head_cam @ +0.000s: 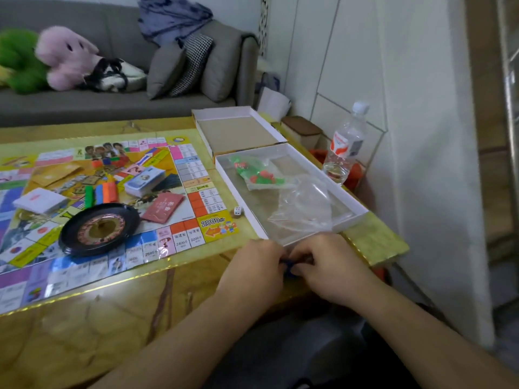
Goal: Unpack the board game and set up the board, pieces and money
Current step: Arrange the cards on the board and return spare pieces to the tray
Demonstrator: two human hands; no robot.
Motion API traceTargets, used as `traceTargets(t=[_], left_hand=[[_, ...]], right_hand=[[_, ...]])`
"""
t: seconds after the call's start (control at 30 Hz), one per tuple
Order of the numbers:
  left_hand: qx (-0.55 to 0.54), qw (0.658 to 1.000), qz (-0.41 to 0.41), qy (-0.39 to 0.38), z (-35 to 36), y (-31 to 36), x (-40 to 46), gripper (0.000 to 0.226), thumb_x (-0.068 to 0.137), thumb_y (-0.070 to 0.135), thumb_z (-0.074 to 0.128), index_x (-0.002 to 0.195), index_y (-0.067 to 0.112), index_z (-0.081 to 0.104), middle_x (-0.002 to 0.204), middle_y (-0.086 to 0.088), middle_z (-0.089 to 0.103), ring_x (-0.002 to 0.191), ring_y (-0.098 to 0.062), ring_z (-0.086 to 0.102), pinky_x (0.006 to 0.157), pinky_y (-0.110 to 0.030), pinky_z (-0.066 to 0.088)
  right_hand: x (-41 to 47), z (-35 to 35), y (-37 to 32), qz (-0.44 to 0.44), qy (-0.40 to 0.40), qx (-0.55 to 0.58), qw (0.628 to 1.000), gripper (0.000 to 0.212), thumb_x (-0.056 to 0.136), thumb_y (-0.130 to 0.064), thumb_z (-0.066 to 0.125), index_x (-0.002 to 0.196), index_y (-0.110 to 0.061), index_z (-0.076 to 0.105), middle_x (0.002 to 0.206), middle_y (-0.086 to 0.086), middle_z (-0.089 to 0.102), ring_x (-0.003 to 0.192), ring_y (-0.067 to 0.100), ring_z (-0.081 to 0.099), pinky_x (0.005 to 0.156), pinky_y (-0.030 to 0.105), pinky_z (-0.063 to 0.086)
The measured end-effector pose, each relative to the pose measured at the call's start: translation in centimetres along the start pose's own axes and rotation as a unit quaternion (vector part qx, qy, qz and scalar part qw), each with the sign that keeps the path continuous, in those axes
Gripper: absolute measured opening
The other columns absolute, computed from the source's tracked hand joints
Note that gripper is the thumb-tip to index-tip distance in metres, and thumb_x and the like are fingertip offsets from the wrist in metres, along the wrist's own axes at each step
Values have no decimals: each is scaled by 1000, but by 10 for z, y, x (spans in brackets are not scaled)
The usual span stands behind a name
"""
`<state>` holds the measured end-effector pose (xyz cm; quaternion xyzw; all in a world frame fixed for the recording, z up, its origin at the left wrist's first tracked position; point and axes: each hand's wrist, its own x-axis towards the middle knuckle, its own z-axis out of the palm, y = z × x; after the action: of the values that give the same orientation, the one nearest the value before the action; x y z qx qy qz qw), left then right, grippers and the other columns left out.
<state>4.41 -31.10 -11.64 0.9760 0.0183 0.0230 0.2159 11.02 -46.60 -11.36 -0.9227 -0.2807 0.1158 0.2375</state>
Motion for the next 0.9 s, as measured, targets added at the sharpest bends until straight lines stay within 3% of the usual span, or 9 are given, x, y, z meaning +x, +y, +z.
traceTargets(t=[0.2,0.33,0.7,0.9], left_hand=[[-9,999,-27,32,21,18,21,22,97,26,58,112,27,74,101,-1,72,95,-25,68,84,-40,56],[-1,999,-30,39,28,22,29,22,97,23,56,111,28,73,101,0,71,93,-22,68,81,-39,58],[-23,996,-53,66,33,28,26,22,99,25,54,112,31,70,100,4,70,90,-18,67,75,-32,55],[-32,997,-39,56,43,45,35,18,98,20,57,108,26,70,103,1,69,94,-21,67,77,-35,55]], right_hand=[[6,-12,23,29,31,3,999,20,88,-14,75,91,-33,83,94,-18,77,86,-2,66,72,5,44],[9,-15,28,39,38,3,999,19,88,-16,74,91,-33,81,91,-15,76,85,1,67,78,19,54],[13,-19,30,34,18,-3,999,22,88,-16,75,100,-35,79,99,-16,73,89,2,65,74,14,50],[7,-33,43,66,24,-31,997,20,83,-18,78,89,-36,75,94,-15,71,86,3,64,77,27,58]])
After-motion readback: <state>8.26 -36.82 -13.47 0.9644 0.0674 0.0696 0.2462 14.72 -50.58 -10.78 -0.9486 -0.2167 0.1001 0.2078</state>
